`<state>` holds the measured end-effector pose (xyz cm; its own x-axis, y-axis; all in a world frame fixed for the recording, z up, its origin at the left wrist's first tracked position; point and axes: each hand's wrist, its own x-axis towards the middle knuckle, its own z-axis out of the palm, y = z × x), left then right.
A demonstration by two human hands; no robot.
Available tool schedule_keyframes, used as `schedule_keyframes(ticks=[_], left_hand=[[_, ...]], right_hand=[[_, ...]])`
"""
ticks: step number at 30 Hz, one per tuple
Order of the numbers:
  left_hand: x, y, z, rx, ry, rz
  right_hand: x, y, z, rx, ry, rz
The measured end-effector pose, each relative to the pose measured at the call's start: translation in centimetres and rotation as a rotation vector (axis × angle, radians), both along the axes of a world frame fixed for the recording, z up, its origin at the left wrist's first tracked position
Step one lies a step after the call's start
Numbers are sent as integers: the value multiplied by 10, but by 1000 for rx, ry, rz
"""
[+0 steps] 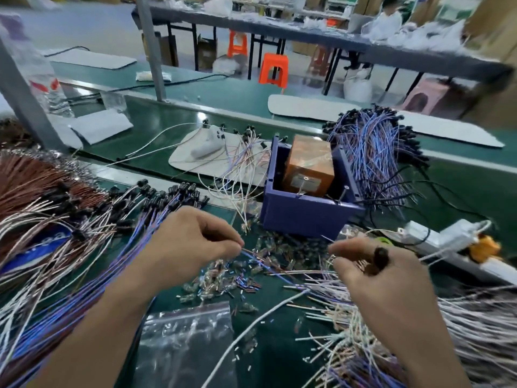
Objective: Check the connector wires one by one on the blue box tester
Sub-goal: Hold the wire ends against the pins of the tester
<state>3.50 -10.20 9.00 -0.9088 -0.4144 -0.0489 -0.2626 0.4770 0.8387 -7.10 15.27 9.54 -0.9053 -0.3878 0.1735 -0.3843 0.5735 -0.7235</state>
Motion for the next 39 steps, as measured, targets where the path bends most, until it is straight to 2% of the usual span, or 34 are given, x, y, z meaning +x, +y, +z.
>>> schedule_keyframes(ticks=[3,6,10,12,22,28,34,37,39], left_hand=[[-22,31,6,108,43,-186],[-37,50,6,206,143,-240],[-43,57,0,308,235,-116],[-41,55,-4,358,246,-58],[-29,36,-27,758,210,57],[-26,17,-37,805,221,68],[-26,11,-47,950,256,202],[-24,-12,-52,1042,291,384],[-21,-33,-52,903,313,463]], right_hand=[[2,-5,2,-67,-164,154],[4,-19,-1,-125,-268,295],[4,-27,-12,-412,-500,251],[8,-29,-17,-467,-577,214],[31,-46,-27,-472,-614,77],[41,-66,-30,-458,-632,24],[41,-84,-30,-368,-546,35],[41,-83,-32,-326,-523,2],[37,-75,-32,-385,-527,-49]])
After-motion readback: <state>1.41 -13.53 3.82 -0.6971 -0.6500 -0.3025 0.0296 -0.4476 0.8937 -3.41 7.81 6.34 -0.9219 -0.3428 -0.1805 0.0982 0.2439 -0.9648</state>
